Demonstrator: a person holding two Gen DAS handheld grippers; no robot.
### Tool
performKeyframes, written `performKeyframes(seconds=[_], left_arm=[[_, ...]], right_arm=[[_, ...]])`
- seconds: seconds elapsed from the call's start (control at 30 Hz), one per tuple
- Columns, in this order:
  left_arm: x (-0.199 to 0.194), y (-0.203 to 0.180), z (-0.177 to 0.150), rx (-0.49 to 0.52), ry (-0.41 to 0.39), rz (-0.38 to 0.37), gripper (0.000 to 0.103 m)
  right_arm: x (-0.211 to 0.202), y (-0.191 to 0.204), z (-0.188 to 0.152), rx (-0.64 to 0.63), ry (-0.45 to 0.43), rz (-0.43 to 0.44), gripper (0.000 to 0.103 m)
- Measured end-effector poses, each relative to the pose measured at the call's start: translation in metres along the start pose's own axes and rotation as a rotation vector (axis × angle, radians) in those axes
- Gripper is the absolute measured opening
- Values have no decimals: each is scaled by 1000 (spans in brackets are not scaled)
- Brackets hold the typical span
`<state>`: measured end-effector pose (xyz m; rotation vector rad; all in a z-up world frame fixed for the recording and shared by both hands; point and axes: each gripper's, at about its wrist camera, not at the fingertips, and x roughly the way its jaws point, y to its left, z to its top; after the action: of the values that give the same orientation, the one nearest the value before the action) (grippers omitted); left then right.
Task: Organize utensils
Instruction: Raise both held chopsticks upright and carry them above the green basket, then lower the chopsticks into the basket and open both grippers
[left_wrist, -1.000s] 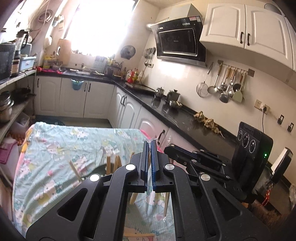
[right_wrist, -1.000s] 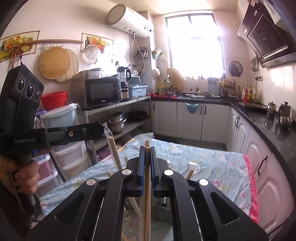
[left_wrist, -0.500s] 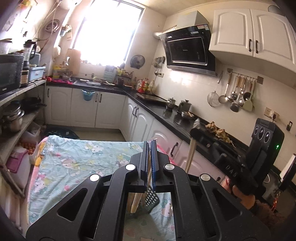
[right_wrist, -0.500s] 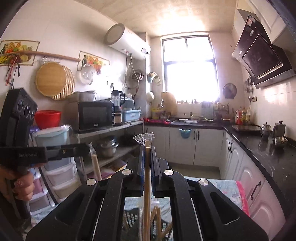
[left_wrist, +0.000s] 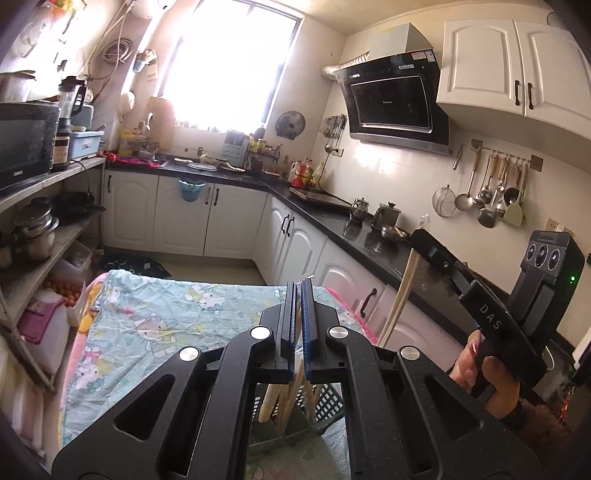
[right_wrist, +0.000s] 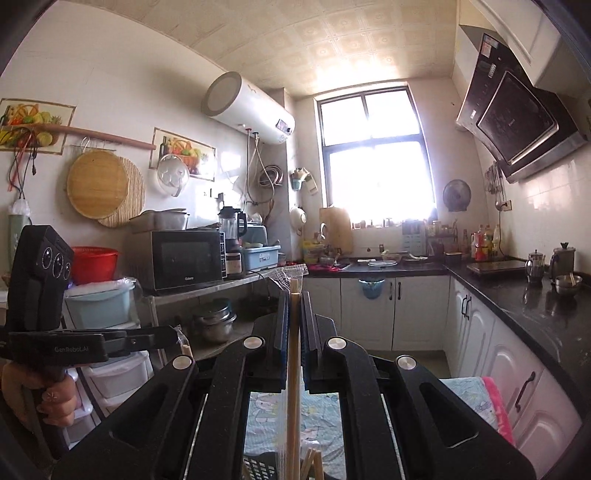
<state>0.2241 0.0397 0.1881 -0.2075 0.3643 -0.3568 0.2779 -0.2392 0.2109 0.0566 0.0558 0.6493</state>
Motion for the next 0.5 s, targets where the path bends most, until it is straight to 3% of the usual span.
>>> performKeyframes(seconds=[0.5], left_arm=[[31,11,-37,-17,46,24,1]], right_arm=[[25,-9,-63,0,-2,-56,6]])
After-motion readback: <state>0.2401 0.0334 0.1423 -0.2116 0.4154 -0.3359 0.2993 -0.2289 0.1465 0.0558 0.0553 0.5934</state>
